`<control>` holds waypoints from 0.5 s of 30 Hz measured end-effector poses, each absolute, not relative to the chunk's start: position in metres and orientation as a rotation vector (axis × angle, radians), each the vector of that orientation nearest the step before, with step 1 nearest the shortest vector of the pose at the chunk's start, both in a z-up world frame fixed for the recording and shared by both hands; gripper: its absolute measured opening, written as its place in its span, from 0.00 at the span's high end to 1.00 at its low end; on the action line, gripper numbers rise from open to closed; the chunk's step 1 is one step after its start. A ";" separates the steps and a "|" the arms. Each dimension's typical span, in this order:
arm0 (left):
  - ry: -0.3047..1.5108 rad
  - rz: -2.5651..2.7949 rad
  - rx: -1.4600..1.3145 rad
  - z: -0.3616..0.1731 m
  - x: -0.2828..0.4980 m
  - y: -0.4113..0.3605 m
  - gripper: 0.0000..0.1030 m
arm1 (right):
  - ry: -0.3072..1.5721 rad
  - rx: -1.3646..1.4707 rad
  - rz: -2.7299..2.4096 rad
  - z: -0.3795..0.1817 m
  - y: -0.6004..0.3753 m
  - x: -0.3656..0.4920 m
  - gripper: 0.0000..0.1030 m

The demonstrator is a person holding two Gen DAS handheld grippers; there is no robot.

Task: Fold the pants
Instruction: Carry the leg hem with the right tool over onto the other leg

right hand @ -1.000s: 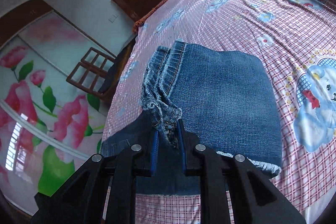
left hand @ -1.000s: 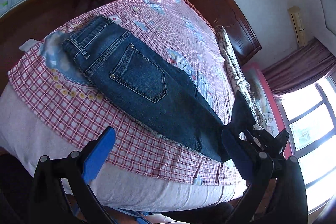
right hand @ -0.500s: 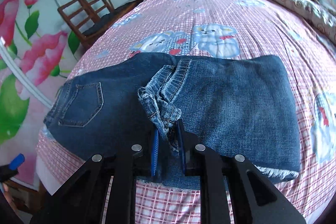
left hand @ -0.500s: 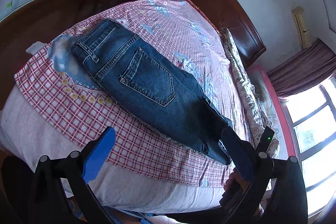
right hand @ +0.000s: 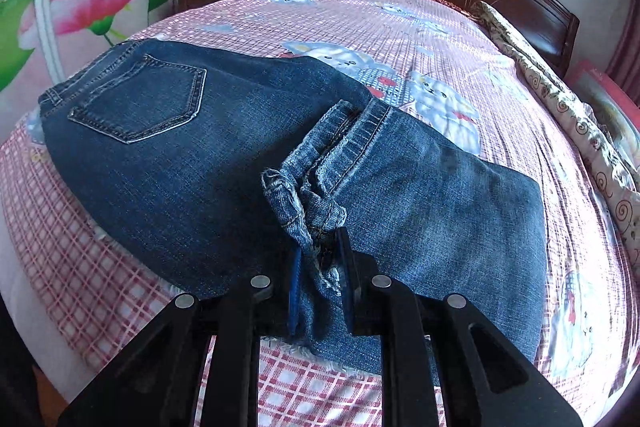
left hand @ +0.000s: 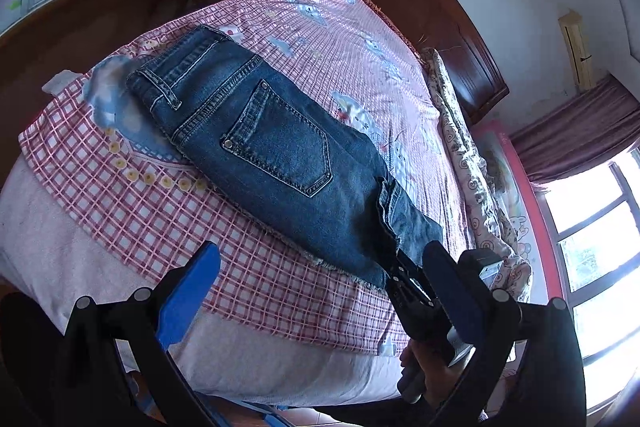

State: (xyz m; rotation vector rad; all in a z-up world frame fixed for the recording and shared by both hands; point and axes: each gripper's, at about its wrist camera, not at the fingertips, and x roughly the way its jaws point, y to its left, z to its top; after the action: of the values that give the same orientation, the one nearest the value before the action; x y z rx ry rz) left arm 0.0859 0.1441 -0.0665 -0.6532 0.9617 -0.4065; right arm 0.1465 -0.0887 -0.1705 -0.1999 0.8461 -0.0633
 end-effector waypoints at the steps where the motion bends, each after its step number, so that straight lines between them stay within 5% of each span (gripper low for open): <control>1: 0.965 -0.409 -0.654 -0.067 0.086 0.143 0.02 | 0.843 -0.196 -0.060 -0.172 -0.088 0.146 0.85; 10: 0.980 -0.411 -0.630 -0.071 0.088 0.134 0.02 | 0.884 -0.244 -0.030 -0.182 -0.076 0.151 0.84; 15: 0.996 -0.403 -0.630 -0.076 0.087 0.136 0.02 | 0.866 -0.061 0.027 -0.154 -0.098 0.137 0.73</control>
State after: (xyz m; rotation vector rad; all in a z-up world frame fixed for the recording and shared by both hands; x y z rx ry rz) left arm 0.0871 0.1357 -0.0756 -0.6302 0.9957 -0.4034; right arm 0.1369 -0.0982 -0.1540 -0.0609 0.8659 0.0270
